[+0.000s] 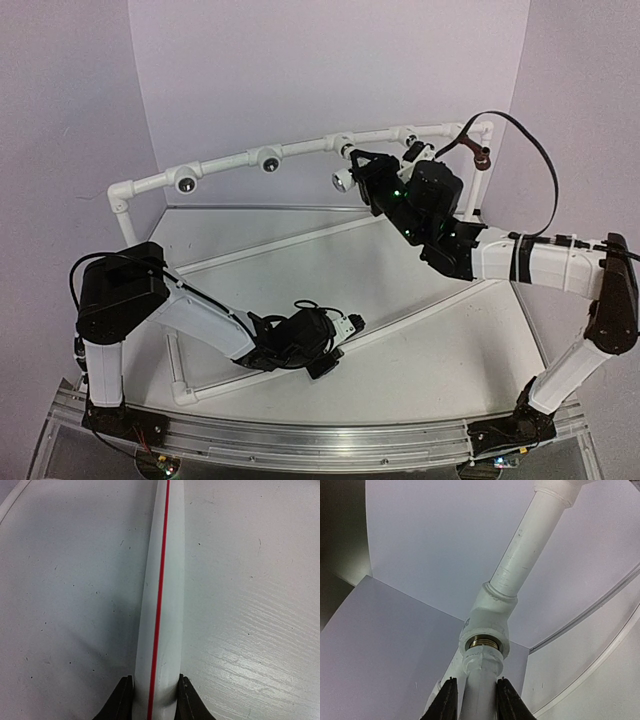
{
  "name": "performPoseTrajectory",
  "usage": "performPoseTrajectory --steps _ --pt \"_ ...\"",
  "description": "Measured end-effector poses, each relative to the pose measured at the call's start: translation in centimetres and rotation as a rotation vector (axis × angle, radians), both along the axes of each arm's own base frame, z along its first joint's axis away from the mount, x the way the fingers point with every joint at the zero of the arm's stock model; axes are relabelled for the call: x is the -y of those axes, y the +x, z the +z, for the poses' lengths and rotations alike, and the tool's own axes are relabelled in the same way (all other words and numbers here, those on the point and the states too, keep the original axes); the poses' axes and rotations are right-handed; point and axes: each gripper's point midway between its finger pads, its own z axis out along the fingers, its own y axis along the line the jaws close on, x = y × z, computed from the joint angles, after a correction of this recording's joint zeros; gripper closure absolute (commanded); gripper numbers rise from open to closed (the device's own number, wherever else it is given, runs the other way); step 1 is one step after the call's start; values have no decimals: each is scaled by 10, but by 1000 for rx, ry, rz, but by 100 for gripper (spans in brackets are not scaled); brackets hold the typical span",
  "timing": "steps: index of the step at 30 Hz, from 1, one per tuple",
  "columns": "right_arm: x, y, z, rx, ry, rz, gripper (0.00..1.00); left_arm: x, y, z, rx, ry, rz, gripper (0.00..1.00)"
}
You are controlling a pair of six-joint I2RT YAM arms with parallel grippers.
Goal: Install the water faucets
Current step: Screw the water faucet onto the adaptor.
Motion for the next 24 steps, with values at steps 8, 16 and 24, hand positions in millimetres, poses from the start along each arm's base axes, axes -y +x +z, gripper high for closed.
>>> performPoseTrajectory --steps 8,16,24 --pt "-1 2 0 -41 120 1 100 0 0 0 0 0 0 100" --pt "-1 3 -1 -84 227 5 100 0 0 0 0 0 1 100" --pt "-1 5 -2 -117 313 11 100 0 0 0 -1 3 1 100"
